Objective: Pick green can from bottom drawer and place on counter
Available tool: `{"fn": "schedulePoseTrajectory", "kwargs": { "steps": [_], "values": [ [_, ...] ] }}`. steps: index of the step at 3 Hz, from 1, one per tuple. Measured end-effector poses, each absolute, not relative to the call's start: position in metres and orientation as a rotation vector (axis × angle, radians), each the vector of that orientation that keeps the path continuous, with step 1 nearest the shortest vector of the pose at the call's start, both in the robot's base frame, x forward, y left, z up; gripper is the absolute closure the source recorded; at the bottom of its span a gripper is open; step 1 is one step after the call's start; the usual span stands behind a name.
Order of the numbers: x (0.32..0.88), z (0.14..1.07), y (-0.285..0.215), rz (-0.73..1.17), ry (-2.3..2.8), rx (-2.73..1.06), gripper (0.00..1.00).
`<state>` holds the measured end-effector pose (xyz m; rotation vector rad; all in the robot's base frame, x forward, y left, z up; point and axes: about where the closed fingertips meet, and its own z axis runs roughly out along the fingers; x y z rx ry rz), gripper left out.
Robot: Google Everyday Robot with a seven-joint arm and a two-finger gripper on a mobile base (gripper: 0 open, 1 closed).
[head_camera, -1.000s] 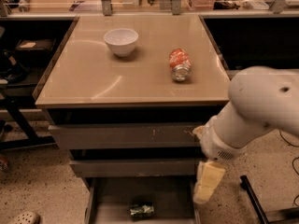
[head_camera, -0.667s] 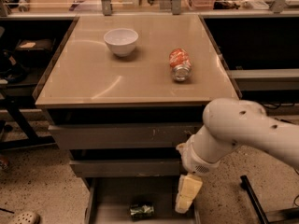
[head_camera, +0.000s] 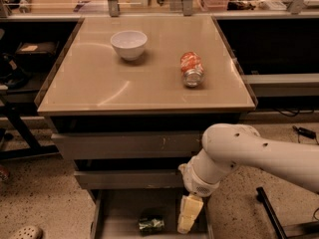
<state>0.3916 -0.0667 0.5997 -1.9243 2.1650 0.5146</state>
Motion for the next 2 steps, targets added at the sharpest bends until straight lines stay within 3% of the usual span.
{"fn": "schedulePoseTrajectory", "kwargs": {
  "steps": [2],
  "values": [
    [0.384,0.529,-0.05,0.672,2.135,-1.787,0.0]
  ]
}}
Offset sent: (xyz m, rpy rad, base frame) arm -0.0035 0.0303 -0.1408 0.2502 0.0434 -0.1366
